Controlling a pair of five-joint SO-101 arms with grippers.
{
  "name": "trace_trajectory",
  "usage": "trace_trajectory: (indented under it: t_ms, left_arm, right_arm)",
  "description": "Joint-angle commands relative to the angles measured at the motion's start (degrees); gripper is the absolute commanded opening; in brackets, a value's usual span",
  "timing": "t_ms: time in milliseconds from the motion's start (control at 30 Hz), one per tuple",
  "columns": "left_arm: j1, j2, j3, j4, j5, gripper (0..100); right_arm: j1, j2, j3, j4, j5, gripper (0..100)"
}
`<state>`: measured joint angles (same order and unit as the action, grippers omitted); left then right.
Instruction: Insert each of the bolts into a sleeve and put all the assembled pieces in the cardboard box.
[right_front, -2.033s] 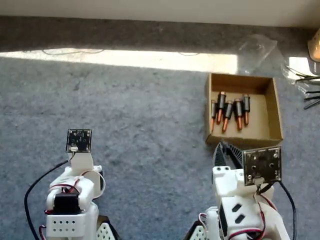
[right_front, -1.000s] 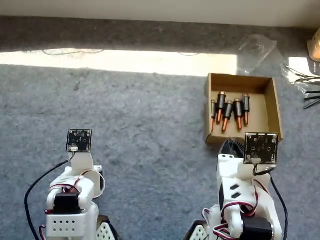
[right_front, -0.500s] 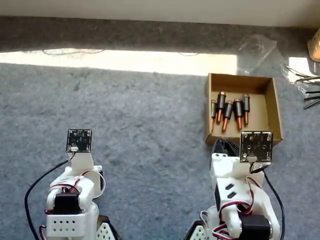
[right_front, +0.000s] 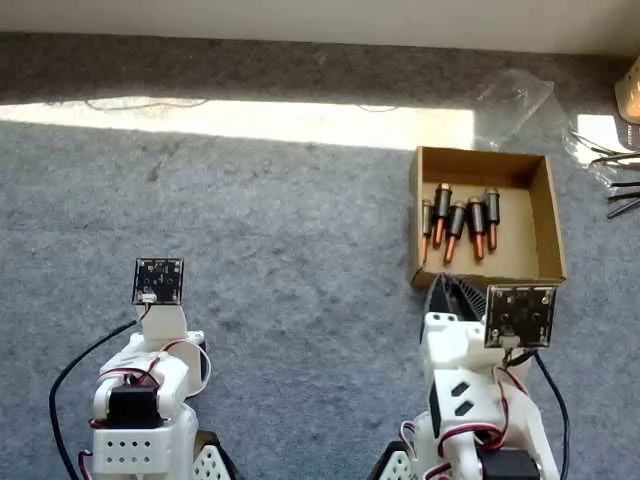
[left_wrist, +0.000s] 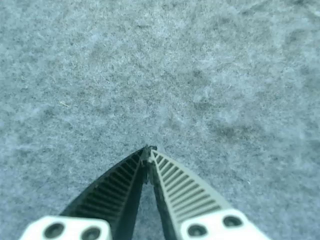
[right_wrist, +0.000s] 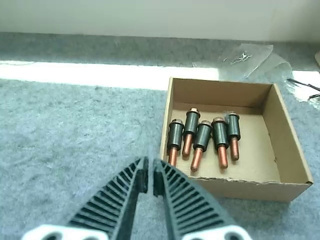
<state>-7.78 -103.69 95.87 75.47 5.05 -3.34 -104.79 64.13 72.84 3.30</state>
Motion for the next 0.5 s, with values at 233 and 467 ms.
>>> trace_trajectory:
  t_ms: [233,467]
  left_arm:
    - [-0.9,-0.2,1.3,0.4,0.3,1]
    - [-0.9,-0.2,1.3,0.4,0.3,1]
  right_arm:
    - [-0.3,-0.7,11.8,-2.2,-0.5,0.5]
    - [-0.2,-0.7,19.4,-2.2,-0.5,0.5]
